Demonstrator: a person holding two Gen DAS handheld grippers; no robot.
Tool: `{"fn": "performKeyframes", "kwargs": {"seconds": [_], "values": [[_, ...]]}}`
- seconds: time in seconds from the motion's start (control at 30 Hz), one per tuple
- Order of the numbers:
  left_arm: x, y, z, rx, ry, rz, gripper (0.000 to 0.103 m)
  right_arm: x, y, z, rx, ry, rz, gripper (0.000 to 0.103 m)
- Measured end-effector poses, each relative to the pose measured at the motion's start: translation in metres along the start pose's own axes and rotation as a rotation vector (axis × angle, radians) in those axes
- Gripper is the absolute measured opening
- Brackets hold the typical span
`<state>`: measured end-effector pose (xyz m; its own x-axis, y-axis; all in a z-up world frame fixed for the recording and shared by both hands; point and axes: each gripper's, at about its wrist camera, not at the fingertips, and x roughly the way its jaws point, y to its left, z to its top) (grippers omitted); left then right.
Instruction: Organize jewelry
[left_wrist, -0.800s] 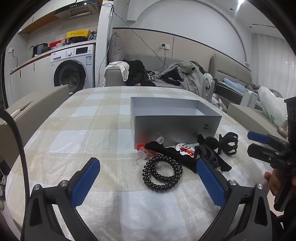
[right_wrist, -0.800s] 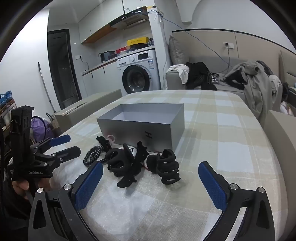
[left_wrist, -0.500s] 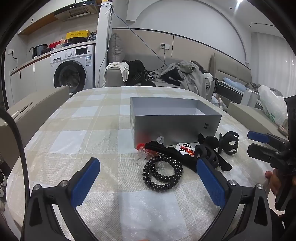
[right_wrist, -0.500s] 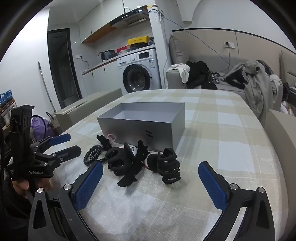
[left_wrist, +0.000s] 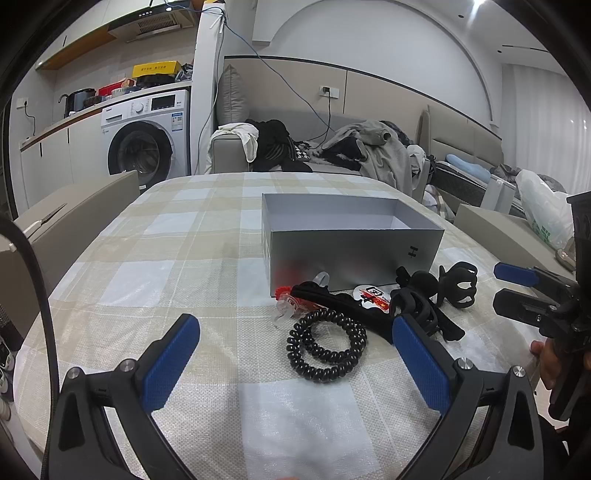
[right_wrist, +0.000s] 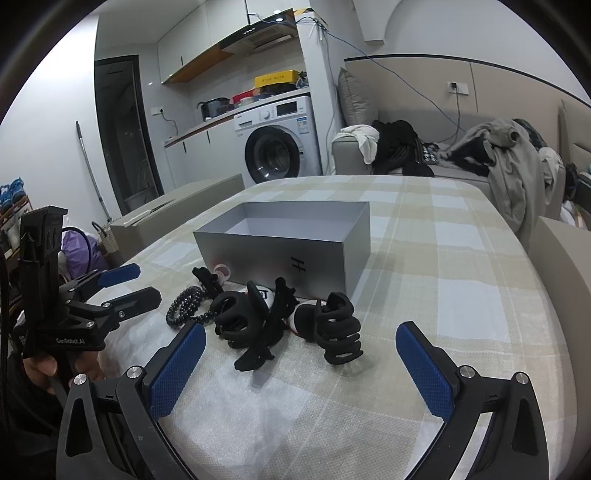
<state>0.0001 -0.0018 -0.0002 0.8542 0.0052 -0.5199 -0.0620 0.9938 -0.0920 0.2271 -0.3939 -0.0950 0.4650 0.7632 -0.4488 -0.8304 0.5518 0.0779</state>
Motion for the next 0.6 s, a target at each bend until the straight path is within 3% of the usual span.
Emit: {"fn": "performKeyframes", "kwargs": {"seconds": [0.6], "values": [[0.0005, -0.0011, -0.0004, 0.001, 0.001, 0.001, 0.102, 0.0032, 0.0005, -0.0015, 0.001, 0.004, -0.001, 0.103]]}}
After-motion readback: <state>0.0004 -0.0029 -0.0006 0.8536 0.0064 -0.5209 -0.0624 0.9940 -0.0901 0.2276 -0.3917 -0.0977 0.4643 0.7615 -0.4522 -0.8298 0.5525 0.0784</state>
